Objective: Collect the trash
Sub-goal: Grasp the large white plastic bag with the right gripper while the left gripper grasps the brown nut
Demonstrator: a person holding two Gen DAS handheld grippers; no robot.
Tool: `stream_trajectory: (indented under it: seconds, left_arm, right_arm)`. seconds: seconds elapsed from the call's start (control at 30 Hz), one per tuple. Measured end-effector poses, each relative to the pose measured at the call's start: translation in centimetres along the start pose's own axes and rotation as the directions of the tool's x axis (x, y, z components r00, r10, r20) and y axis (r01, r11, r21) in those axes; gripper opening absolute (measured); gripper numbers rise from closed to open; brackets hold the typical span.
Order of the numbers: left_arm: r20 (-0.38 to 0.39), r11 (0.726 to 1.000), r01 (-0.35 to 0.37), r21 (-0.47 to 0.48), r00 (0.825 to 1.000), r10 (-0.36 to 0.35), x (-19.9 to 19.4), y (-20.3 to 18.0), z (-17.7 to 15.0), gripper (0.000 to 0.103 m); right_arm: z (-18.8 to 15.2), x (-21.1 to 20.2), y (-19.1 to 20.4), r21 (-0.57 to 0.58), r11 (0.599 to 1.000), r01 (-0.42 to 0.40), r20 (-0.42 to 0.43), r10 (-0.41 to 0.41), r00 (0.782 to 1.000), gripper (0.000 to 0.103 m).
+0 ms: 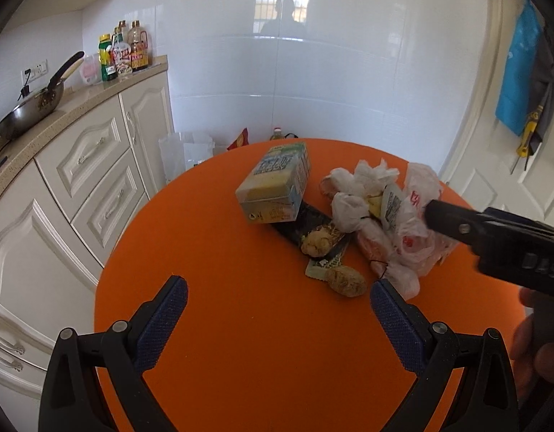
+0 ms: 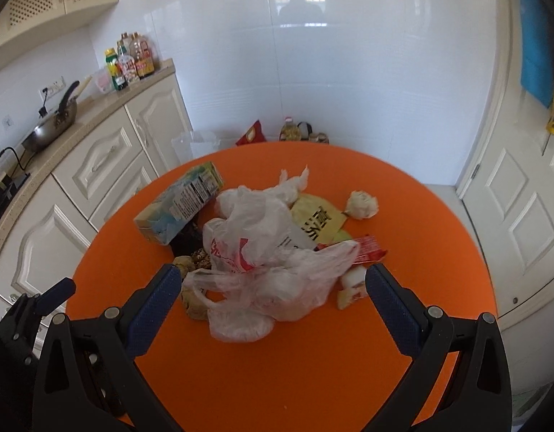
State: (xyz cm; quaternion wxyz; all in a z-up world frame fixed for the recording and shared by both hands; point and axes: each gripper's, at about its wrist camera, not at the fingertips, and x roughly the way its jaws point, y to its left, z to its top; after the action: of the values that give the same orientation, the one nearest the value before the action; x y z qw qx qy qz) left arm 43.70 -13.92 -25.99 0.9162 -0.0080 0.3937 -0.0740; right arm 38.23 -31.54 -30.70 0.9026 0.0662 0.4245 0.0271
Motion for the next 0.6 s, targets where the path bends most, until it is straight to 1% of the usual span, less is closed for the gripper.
stream_trajectory:
  seconds: [0.1, 0.13, 0.17, 0.2, 0.27, 0.33, 0.43, 0.53, 0.6]
  left_arm:
    - [-0.023, 1.000, 0.000, -0.004, 1.000, 0.000, 2.5, -0.5, 0.9, 0.100]
    - [-0.032, 1.000, -0.001, -0.003, 0.999, 0.001, 3.5, -0.7, 1.2, 0.100]
    - [-0.037, 1.000, -0.003, -0.003, 0.999, 0.002, 4.2, -0.9, 1.4, 0.100]
    - [-0.043, 1.000, -0.005, 0.000, 0.999, 0.005, 5.1, -1.1, 1.9, 0.100]
    - [-0.054, 1.000, -0.008, 0.003, 0.999, 0.008, 6.4, -1.5, 2.3, 0.100]
    - [-0.065, 1.000, -0.011, 0.007, 0.998, 0.011, 7.9, -1.9, 2.8, 0.100]
    - [-0.073, 1.000, -0.012, 0.013, 0.997, 0.013, 9.4, -2.5, 3.2, 0.100]
    - [-0.078, 1.000, -0.017, 0.020, 0.997, 0.018, 11.1, -3.0, 4.1, 0.100]
    - [-0.082, 0.999, -0.021, 0.030, 0.996, 0.023, 12.1, -3.4, 4.3, 0.100]
  right_arm:
    - [-0.2, 2.9, -0.4, 0.015, 1.000, 0.009, -0.051, -0.008, 0.999, 0.103]
    - [-0.5, 3.8, -0.7, 0.016, 1.000, 0.007, -0.072, -0.006, 0.997, 0.095]
    - [-0.7, 4.3, -1.0, 0.019, 1.000, -0.003, -0.089, 0.004, 0.996, 0.075]
    - [-1.1, 4.7, -1.6, 0.036, 0.999, -0.036, -0.099, 0.040, 0.994, 0.071]
    - [-1.4, 4.4, -2.2, 0.040, 0.997, -0.067, -0.090, 0.070, 0.993, 0.063]
    - [-1.7, 3.8, -3.1, 0.050, 0.993, -0.106, -0.081, 0.110, 0.991, 0.059]
    - [-2.2, 2.3, -5.3, 0.119, 0.979, -0.165, -0.053, 0.172, 0.984, 0.058]
    - [-2.7, 0.6, -7.3, 0.156, 0.966, -0.204, -0.024, 0.210, 0.977, 0.058]
    - [-2.9, -0.1, -8.0, 0.163, 0.964, -0.208, -0.016, 0.214, 0.977, 0.058]
